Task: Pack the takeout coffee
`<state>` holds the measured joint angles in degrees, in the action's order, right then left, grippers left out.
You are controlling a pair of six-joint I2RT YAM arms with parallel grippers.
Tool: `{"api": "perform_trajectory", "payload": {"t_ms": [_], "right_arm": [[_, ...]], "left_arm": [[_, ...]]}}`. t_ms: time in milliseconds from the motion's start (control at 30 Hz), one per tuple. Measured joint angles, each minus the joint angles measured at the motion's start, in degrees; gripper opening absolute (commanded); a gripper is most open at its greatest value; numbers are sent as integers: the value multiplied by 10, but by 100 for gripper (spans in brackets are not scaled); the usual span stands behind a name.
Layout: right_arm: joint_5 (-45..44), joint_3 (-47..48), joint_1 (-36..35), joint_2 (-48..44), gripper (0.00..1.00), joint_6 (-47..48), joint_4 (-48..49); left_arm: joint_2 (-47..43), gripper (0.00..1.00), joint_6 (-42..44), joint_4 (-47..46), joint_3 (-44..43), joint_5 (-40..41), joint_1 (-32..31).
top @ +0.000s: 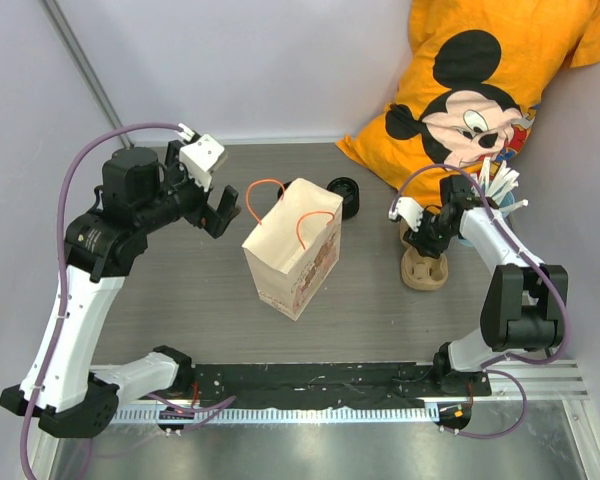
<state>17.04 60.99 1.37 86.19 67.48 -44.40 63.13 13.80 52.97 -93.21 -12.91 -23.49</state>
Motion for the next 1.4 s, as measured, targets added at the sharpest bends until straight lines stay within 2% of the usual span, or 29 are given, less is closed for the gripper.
{"api": "perform_trajectory", "payload": {"t_ms": [333, 700, 933, 1100, 1167, 1400], "right_arm": [[8, 5, 2, 6, 30, -104, 9], [-5, 6, -23, -5, 24, -306, 39], [-35, -7, -48, -37, 18, -351, 67], [-46, -12, -52, -61, 19, -356, 69], [-50, -12, -52, -64, 23, -360, 68], [-51, -13, -52, -61, 29, -374, 66]], "left_arm": [[-1, 100, 0, 0, 1, 1, 0], [-2, 100, 0, 0, 6, 3, 0], [8, 100, 0, -7, 6, 5, 0], [8, 100, -1, -9, 6, 5, 0], [8, 100, -2, -10, 7, 4, 0], [5, 100, -5, -14, 24, 2, 3]]}}
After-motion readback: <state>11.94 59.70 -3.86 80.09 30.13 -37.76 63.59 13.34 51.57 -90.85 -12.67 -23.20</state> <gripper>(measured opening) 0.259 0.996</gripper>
